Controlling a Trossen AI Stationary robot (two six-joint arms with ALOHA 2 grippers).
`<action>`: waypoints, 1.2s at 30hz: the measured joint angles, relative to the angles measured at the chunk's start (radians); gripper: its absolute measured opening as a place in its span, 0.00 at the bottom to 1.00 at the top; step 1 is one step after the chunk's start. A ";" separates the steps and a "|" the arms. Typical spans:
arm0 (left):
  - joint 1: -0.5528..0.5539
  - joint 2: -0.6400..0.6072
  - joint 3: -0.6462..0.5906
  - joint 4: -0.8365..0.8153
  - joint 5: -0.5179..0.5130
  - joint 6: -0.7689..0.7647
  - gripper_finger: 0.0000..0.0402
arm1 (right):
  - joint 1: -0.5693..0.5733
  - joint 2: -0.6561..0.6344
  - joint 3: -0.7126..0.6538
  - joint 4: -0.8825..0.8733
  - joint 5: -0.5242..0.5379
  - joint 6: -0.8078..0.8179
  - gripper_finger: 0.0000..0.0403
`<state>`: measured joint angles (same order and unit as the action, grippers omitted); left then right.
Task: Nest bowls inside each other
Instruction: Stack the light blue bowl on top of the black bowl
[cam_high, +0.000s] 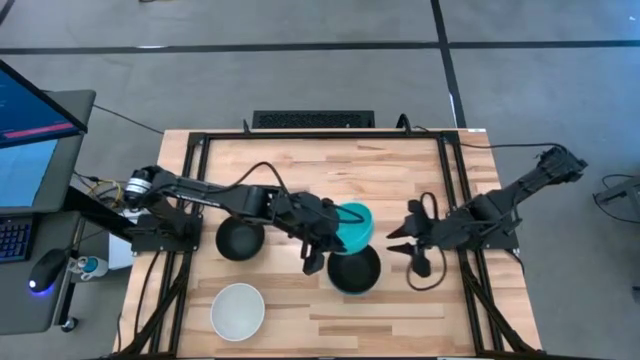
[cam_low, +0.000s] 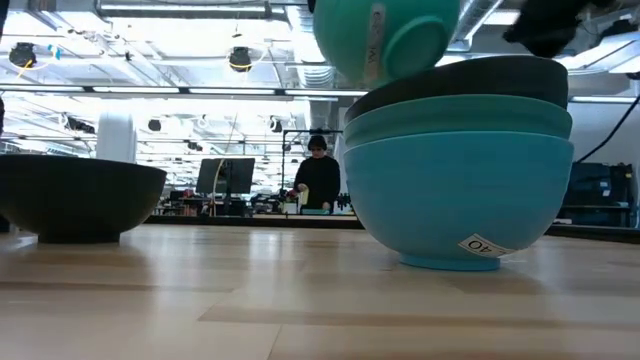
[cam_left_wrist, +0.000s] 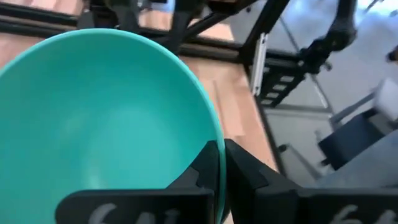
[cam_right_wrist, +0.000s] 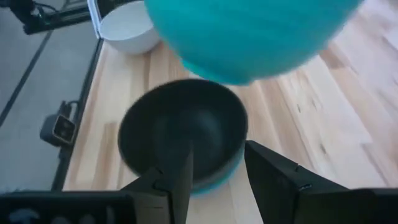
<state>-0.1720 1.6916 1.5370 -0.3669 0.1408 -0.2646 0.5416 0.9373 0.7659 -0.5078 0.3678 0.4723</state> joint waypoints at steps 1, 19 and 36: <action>-0.005 0.001 0.000 0.012 0.000 -0.014 0.00 | 0.016 -0.026 -0.022 -0.012 0.011 0.013 0.42; -0.109 0.128 0.000 0.121 -0.131 -0.162 0.00 | 0.093 -0.146 -0.101 0.026 0.107 0.053 0.42; -0.134 0.200 -0.001 0.094 -0.191 -0.264 0.00 | 0.093 -0.139 -0.101 0.026 0.106 0.051 0.42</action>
<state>-0.3060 1.8913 1.5355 -0.2733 -0.0504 -0.5283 0.6350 0.7982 0.6651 -0.4818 0.4736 0.5232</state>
